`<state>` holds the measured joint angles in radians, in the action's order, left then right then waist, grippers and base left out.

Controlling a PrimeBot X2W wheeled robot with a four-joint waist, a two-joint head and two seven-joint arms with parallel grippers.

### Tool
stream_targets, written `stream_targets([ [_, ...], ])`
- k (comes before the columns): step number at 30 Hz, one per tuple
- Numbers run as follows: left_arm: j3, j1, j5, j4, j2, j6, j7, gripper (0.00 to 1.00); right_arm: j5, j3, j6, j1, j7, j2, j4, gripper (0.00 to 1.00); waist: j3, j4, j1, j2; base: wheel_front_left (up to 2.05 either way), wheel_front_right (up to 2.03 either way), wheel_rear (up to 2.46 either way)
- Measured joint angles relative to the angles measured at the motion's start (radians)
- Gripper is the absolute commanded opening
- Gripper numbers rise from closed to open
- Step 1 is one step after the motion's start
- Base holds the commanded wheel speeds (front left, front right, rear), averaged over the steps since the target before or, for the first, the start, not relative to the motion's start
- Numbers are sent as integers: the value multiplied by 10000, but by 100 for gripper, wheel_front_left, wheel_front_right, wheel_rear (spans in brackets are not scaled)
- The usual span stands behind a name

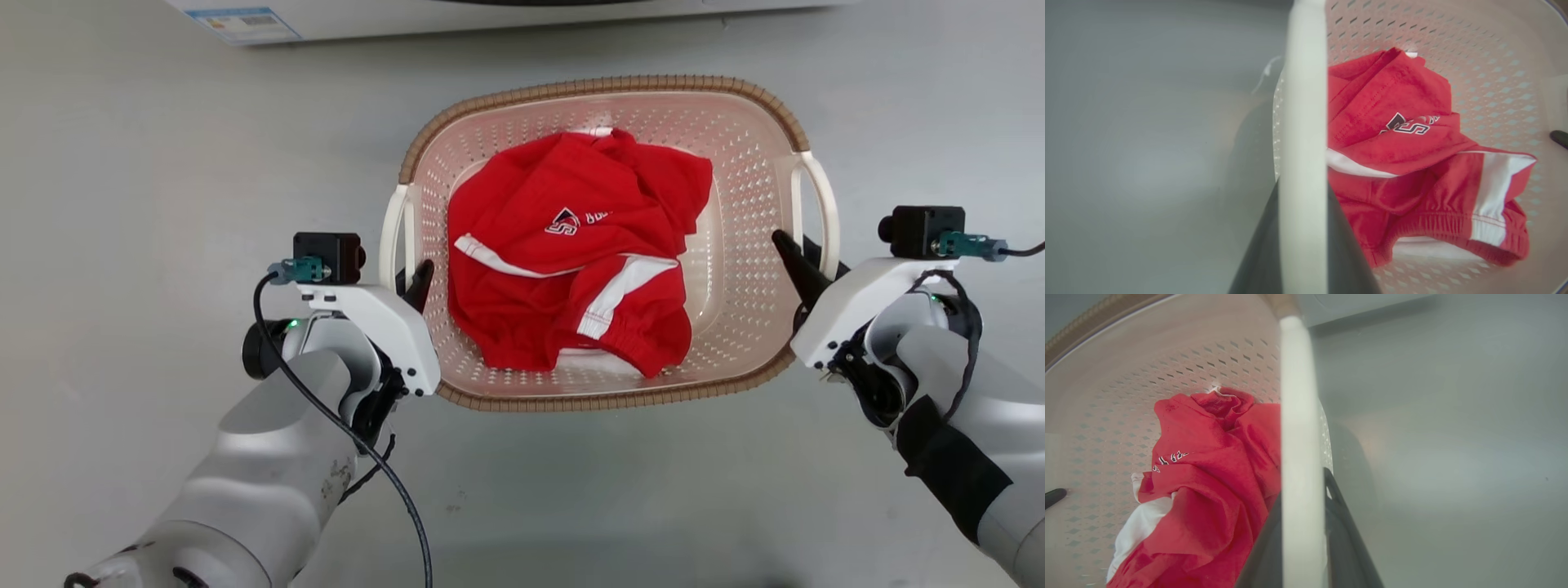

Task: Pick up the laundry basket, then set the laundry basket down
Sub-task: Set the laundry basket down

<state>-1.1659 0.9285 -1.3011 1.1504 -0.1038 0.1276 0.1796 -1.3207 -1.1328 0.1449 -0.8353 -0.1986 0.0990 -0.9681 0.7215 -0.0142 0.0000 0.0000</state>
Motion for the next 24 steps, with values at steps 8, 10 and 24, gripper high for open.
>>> stream_targets([
  [8, -144, 850, 259, 104, 90, 0, 272, 0, 19, 268, 0, -576, -232, 230, 198, 0, 1177, 37, 0, 0, 0, 0, 0],
  [10, -142, 1028, 268, 153, 169, 0, 368, 0, 134, 382, 0, -696, -297, 353, 311, 0, 1433, 85, 0, 0, 0, 0, 0],
  [24, -121, 1654, 518, 435, 399, -2, 732, 0, 1626, 1626, 0, -995, -362, 554, 690, 0, 2377, 394, 0, 0, 0, 0, 0],
])
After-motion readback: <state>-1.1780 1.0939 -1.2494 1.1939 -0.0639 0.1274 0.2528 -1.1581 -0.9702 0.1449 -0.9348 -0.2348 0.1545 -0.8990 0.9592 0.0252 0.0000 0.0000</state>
